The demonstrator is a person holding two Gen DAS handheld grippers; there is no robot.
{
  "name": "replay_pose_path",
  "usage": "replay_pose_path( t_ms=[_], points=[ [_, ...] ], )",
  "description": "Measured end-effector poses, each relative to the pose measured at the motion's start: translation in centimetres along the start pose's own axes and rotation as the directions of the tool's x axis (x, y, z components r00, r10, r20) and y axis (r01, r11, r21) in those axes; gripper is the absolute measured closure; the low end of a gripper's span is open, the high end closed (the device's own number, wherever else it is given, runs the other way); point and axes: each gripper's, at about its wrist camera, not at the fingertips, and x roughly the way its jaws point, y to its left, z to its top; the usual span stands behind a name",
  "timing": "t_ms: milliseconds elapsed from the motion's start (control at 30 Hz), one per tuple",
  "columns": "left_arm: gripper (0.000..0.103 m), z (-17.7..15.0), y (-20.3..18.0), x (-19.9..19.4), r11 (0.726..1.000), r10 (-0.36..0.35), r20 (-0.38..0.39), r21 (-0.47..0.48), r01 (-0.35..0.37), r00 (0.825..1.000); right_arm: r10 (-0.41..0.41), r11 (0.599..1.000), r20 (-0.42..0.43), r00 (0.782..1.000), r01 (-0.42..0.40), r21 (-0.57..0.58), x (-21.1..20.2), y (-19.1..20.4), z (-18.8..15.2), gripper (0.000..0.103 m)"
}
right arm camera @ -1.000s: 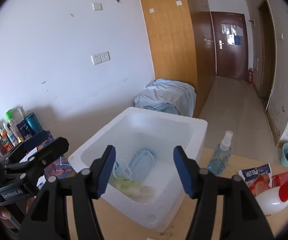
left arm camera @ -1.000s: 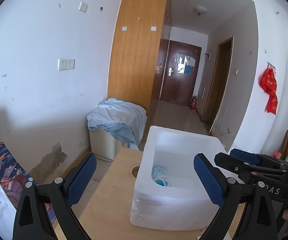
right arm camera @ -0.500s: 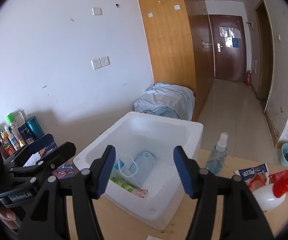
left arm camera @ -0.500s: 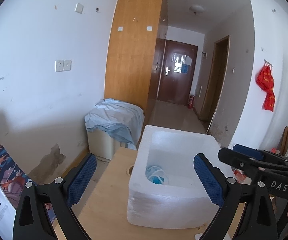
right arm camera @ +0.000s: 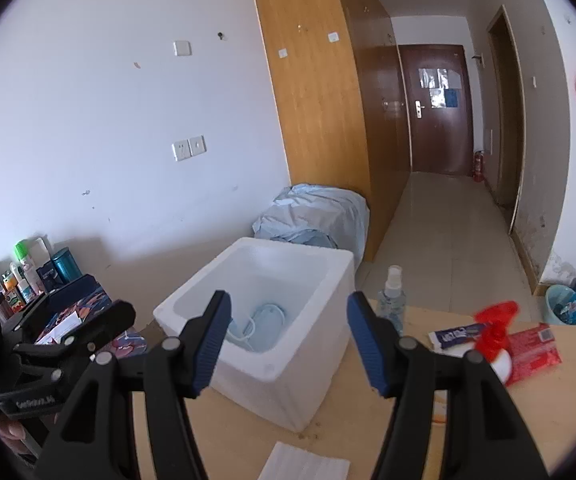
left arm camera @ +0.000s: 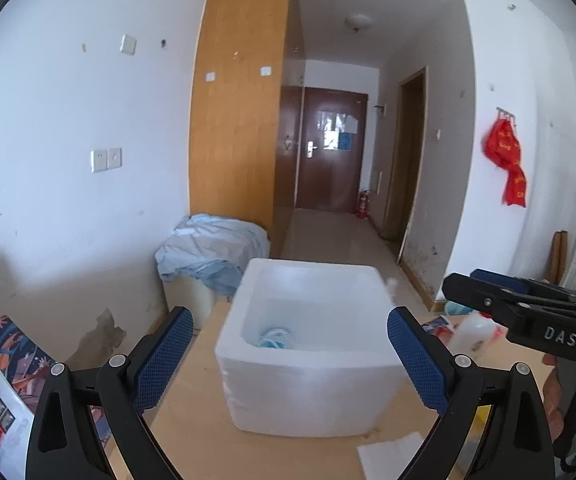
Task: Organize soft objects
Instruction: 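Lower the wet-wipes pack into the foam box and open the right gripper, then move both grippers back from the foam box toward the white towel and grey sock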
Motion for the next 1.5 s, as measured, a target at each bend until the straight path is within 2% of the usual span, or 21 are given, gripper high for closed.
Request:
replay_pose_path(
  t_ms=[267, 333, 467, 533, 633, 767, 1000, 1100, 1333, 1500],
  points=[
    [0.005, 0.1, -2.7, -5.8, 0.999, -0.044, 0.053, 0.024, 0.043, 0.998, -0.013, 1.000, 0.080, 0.997, 0.014, -0.017, -6.8, 0.5, -1.0, 0.029],
    [0.005, 0.0, -3.2, -7.1, 0.999, -0.049, 0.059, 0.019, 0.048, 0.997, -0.015, 1.000, 0.099, 0.995, 0.017, -0.016, -8.4, 0.5, -1.5, 0.020],
    [0.004, -0.4, -4.2, -9.7, 0.998, -0.055, 0.077, 0.014, 0.054, 0.995, -0.040, 0.999, 0.153, 0.988, 0.039, 0.005, -12.1, 0.2, -2.6, 0.014],
    [0.004, -0.8, -4.9, -10.9, 0.998, -0.067, 0.082, 0.019, 0.065, 0.994, -0.049, 0.999, 0.181, 0.982, 0.048, 0.013, -13.7, 0.0, -3.3, 0.007],
    [0.002, -1.6, -5.9, -12.6, 0.995, -0.098, 0.098, 0.034, 0.096, 0.990, -0.063, 0.998, 0.218, 0.974, 0.062, 0.014, -15.7, 0.0, -4.3, 0.004],
    [0.002, -2.6, -6.9, -14.3, 0.993, -0.121, 0.116, 0.022, 0.119, 0.986, -0.077, 0.997, 0.238, 0.968, 0.079, 0.001, -17.3, 0.2, -5.4, 0.003],
    [0.001, -4.0, -8.5, -16.7, 0.993, -0.120, 0.167, 0.031, 0.117, 0.979, -0.110, 0.994, 0.299, 0.948, 0.112, 0.010, -19.9, 0.0, -7.3, 0.001],
    [0.001, -4.6, -9.0, -17.1, 0.988, -0.156, 0.159, 0.045, 0.151, 0.975, -0.116, 0.993, 0.297, 0.948, 0.116, 0.017, -20.3, -0.5, -7.9, 0.001],
    [0.000, -5.3, -9.8, -17.7, 0.989, -0.147, 0.166, 0.056, 0.139, 0.975, -0.141, 0.990, 0.283, 0.949, 0.136, 0.037, -21.1, -1.3, -9.3, 0.001],
    [0.000, -6.3, -9.6, -17.2, 0.990, -0.144, 0.177, 0.016, 0.143, 0.974, -0.178, 0.984, 0.281, 0.943, 0.177, 0.029, -21.5, -1.2, -10.5, 0.001]
  ],
)
